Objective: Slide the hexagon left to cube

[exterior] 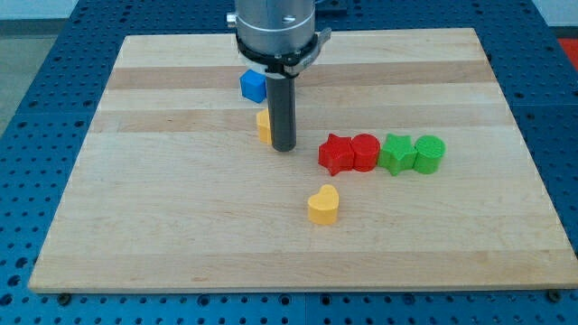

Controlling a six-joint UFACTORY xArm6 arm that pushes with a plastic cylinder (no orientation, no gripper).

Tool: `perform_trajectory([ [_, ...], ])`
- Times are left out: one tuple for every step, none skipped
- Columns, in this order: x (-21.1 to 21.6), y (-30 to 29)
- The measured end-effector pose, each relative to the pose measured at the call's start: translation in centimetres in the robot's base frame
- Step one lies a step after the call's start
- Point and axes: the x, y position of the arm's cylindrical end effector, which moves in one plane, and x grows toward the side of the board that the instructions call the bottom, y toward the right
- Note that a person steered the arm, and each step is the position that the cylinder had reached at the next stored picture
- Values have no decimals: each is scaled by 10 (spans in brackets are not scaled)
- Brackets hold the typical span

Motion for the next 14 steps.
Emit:
perform_trajectory([
  [-16,0],
  [-28,0],
  [-34,-6],
  [-35,-21],
  [-35,-43],
  [-35,-59],
  [-38,-70],
  [-44,-79],
  [-52,-87],
  [-58,-89],
  [-65,-89],
  [-74,-89],
  [-77,-91],
  [-56,-91],
])
